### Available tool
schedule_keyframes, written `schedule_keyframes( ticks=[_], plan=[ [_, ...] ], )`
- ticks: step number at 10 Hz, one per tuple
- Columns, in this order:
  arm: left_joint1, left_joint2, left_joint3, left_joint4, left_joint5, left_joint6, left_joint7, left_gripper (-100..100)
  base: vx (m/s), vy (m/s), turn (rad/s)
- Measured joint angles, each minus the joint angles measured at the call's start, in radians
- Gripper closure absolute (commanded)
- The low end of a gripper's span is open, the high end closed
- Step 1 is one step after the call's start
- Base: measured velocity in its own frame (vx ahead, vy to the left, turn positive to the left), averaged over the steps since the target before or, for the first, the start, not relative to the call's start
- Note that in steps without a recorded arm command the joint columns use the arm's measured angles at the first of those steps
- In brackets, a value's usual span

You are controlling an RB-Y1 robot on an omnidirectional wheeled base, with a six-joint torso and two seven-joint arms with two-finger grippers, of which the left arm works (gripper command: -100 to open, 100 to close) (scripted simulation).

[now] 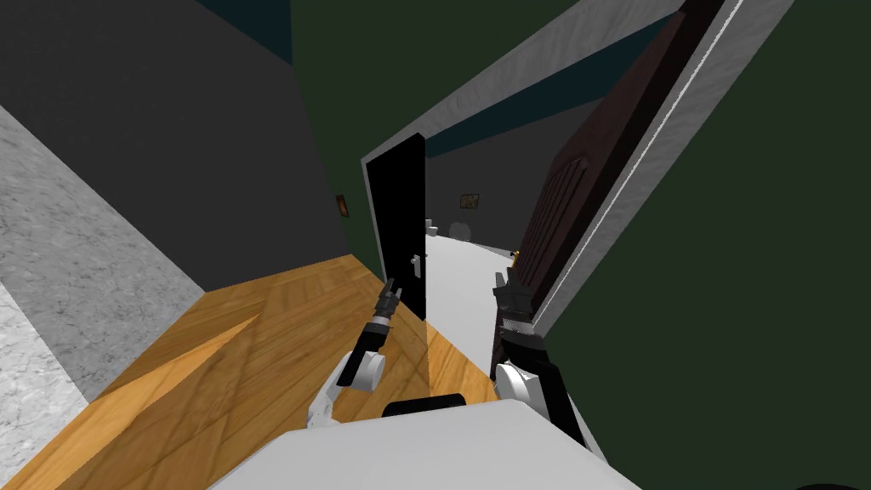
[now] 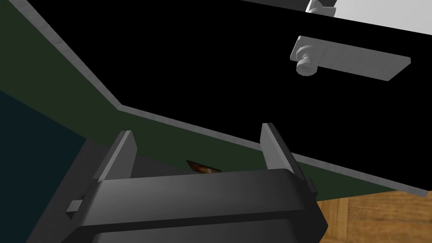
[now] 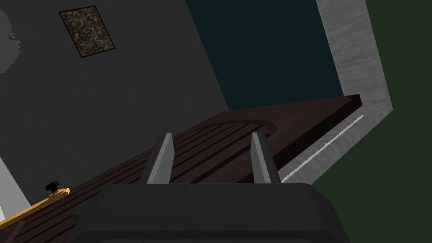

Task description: Push the door open

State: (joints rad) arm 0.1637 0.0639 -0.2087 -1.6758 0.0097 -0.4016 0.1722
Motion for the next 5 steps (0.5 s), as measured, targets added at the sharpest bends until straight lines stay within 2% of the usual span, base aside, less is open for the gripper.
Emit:
schedule_keyframes(
  ticks=[3,4,5],
  plan=[
    [-0.062,0.001,-0.019,0.097,-0.013,-0.013,0.014,-100,0.074,0.095,-0.045],
    [-0.080,0.010,-0.027,0.120,-0.017,-0.012,0.023,-100,0.072,0.074,-0.010],
    [-0.093,0.008,-0.030,0.142,-0.019,-0.015,0.027,-100,0.071,0.064,-0.021]
  ],
)
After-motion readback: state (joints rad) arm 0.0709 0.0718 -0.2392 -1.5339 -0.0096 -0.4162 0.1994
